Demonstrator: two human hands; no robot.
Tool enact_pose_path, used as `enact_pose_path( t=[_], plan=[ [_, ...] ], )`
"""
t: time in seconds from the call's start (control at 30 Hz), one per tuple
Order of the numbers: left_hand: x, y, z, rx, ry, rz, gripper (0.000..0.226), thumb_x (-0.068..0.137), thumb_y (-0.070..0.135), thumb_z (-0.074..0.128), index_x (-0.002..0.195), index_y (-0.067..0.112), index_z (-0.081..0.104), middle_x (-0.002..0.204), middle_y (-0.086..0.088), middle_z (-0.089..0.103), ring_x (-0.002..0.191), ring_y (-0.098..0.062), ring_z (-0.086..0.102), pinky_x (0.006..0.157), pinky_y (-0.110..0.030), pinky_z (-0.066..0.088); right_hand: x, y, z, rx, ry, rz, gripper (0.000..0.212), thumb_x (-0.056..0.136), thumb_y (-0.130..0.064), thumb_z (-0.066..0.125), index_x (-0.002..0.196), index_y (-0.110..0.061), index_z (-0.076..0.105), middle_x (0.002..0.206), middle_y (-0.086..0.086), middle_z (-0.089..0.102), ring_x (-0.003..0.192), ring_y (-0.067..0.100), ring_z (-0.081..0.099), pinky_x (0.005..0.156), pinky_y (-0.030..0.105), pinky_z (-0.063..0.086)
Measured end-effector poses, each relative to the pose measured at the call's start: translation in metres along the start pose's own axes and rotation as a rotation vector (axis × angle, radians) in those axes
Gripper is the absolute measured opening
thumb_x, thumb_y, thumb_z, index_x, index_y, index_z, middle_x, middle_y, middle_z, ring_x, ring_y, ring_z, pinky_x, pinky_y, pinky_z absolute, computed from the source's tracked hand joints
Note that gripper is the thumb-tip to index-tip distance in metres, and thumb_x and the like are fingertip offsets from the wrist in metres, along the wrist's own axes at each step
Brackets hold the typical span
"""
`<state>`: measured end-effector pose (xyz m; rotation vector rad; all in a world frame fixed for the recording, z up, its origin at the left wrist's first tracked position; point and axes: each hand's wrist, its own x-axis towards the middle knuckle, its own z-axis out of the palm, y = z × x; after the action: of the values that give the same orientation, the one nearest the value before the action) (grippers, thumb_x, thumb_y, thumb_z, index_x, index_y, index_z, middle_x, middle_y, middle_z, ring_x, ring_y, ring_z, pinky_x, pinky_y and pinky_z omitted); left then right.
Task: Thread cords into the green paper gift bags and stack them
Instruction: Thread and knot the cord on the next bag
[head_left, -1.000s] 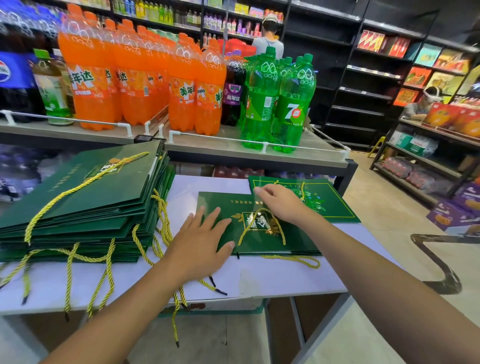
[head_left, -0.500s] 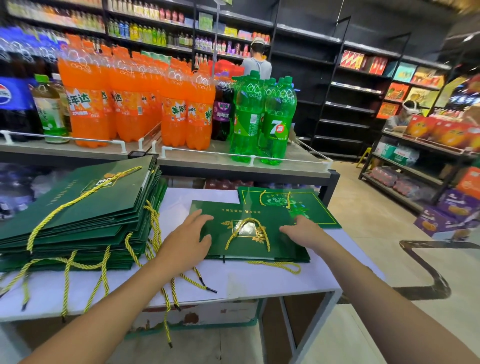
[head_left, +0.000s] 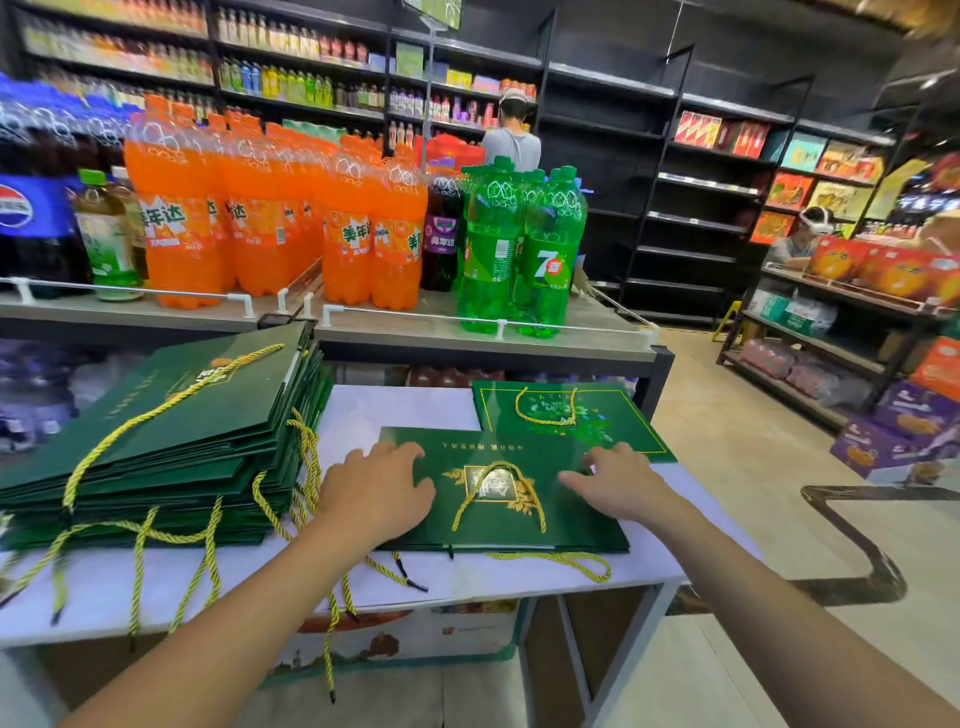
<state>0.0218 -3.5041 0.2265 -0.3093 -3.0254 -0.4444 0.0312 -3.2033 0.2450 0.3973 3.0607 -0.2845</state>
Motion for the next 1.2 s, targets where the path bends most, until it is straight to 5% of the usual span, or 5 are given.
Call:
enact_pose_path(
  t=[0.13,0.23,0.77,0.9,1.2],
  plan=[
    [0.019,0.009,0.017,0.073,-0.072,0.123,0.062,0.102,0.066,0.022,0.161,0.045,0.015,0.173,0.005,0.001,0.158,-0.025,-0.009,0.125,-0.059,-0.001,-0.007,-0.028,0.022,-0.043,0.09,-0.243,0.08,0.096,-0.078,0.024,0.163,-0.033,0.023,0.172,0.008,0.013,0.157,0.032,0.011,0.126,0.054,0.017],
    [0.025,0.009,0.03,0.132,-0.165,0.137,0.068,0.098,0.074,0.013,0.161,0.049,0.001,0.172,0.007,-0.009,0.158,-0.023,-0.015,0.124,-0.06,-0.007,-0.008,-0.041,0.042,-0.079,0.011,-0.256,0.088,0.089,-0.088,0.014,0.164,-0.041,0.008,0.174,-0.002,-0.002,0.159,0.027,-0.002,0.127,0.055,0.003],
    [0.029,0.004,0.045,0.184,-0.168,0.14,0.072,0.096,0.076,0.008,0.161,0.046,-0.002,0.172,0.005,-0.005,0.158,-0.026,-0.009,0.125,-0.058,-0.002,0.0,-0.037,0.059,-0.082,0.024,-0.243,0.086,0.09,-0.086,0.01,0.163,-0.041,0.011,0.173,-0.006,0.006,0.159,0.022,0.0,0.127,0.055,0.003],
    [0.023,0.004,0.033,0.154,-0.063,0.086,0.08,0.096,0.077,0.008,0.164,0.036,0.003,0.173,-0.007,0.0,0.158,-0.036,-0.006,0.127,-0.054,0.005,-0.007,-0.03,0.047,0.127,0.209,-0.206,0.095,0.089,-0.086,0.009,0.159,-0.027,0.032,0.163,0.003,0.037,0.151,0.025,0.029,0.121,0.049,0.029],
    [0.001,-0.016,0.018,0.119,-0.134,-0.008,0.079,0.104,0.057,0.034,0.163,0.013,0.003,0.138,-0.023,0.053,0.133,-0.041,0.042,0.105,-0.045,0.043,-0.029,0.013,0.028,0.06,0.116,0.035,0.06,0.099,-0.06,0.042,0.149,-0.027,0.043,0.139,0.005,0.056,0.128,0.03,0.051,0.101,0.045,0.046]
  ],
)
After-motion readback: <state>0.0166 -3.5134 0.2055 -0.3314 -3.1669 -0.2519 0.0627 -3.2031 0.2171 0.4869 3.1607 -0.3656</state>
